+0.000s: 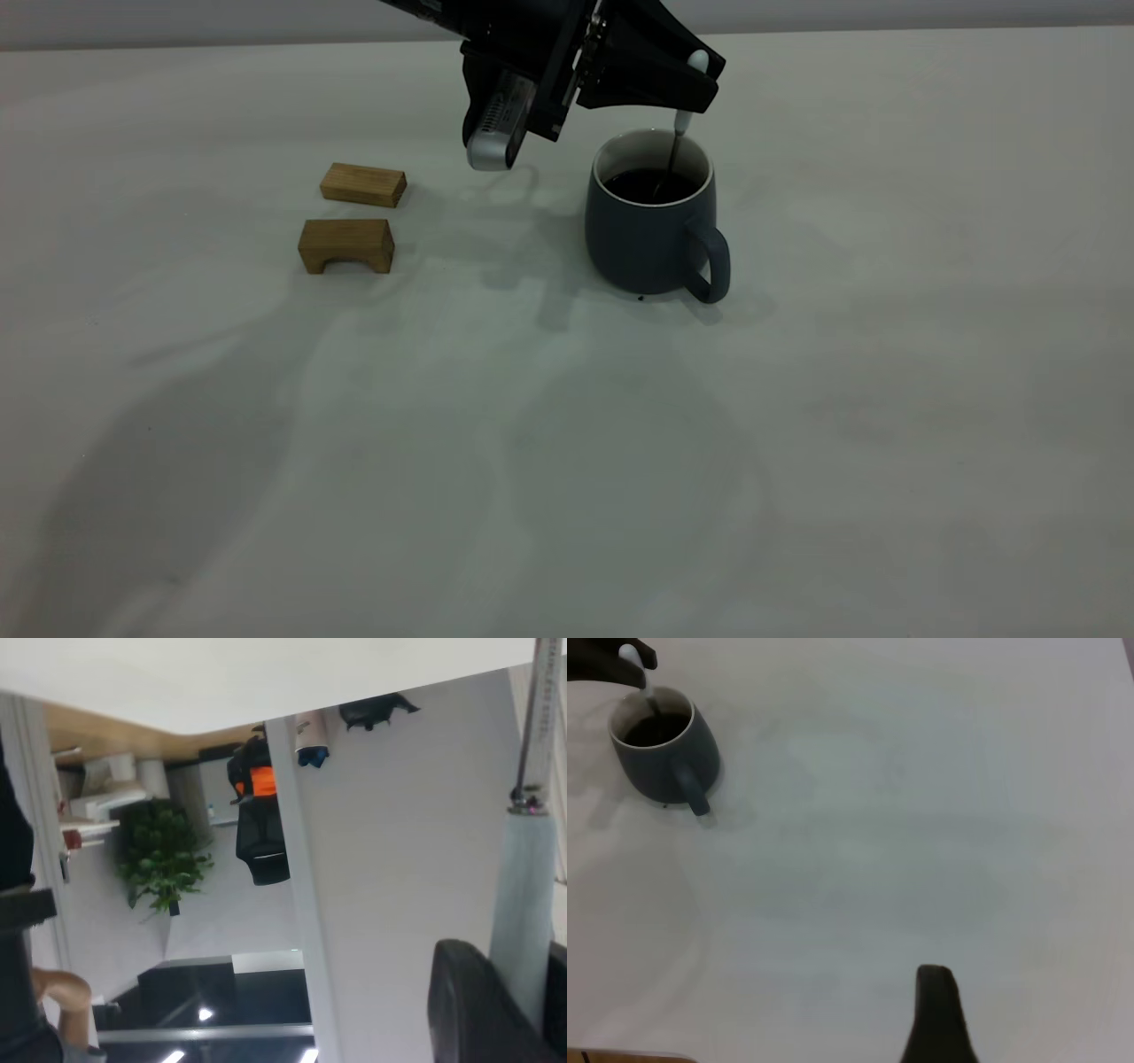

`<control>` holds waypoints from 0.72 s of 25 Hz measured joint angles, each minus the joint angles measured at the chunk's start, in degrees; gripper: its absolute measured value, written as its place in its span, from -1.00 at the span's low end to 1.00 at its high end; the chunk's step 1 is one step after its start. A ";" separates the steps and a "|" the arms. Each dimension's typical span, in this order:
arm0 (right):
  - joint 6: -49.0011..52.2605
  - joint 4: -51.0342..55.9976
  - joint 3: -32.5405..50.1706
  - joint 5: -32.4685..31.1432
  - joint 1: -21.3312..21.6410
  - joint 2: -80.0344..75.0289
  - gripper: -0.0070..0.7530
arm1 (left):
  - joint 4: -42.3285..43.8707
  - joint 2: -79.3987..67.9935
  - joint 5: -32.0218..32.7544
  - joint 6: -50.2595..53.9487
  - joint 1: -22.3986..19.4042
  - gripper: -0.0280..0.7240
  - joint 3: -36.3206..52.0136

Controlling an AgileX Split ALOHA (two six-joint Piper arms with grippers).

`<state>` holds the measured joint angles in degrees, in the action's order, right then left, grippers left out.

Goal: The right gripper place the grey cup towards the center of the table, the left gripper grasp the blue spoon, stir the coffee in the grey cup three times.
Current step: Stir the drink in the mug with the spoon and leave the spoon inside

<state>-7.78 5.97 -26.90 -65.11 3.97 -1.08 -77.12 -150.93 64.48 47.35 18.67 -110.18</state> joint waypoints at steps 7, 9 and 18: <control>0.00 0.00 0.00 0.00 0.00 0.00 0.58 | 4.22 0.00 -1.29 6.84 0.00 -0.48 0.00; 0.00 0.00 0.00 0.00 0.00 0.00 0.58 | 4.69 0.00 -1.71 7.05 -0.01 -0.48 0.00; 0.00 0.00 0.00 0.00 0.00 0.00 0.58 | 8.40 0.06 -4.65 6.50 -1.16 -0.48 0.00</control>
<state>-7.78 5.97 -26.90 -65.11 3.97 -1.08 -68.72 -150.87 59.83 53.86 17.51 -110.18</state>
